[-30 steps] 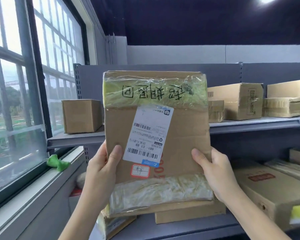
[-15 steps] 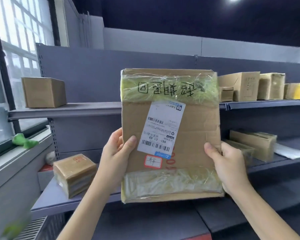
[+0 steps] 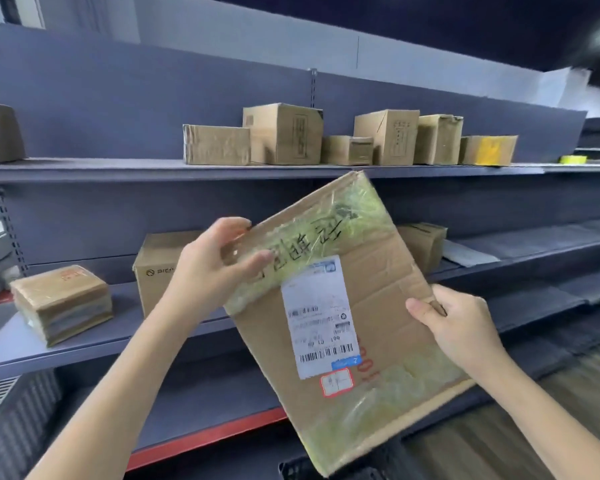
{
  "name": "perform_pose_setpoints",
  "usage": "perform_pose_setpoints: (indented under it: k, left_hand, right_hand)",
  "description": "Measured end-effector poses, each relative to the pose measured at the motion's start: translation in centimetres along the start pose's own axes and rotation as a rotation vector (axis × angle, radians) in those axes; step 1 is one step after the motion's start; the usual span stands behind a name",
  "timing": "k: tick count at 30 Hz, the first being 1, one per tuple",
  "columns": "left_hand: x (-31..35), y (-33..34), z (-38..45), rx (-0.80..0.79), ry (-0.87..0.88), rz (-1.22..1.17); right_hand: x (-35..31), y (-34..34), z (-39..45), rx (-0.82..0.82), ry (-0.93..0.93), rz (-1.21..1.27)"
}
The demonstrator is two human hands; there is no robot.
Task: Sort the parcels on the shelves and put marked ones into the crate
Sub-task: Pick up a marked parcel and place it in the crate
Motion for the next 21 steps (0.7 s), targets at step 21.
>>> perform_pose_setpoints:
  k: [21]
  left_hand:
    - [1.7,14.6,5.9,-0.443,0.389,0.385]
  right_hand:
    - [5.2,6.5,5.0,-0.575,-0.133,-0.021]
Point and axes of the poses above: each hand's wrist, its own z-axis towards the middle knuckle, its own y-axis out of the palm, x = y × z, the point moved 9 cm from there along z, towards the middle knuckle, and after that the axes turned 11 degrees about -y, right-handed, at the moved point
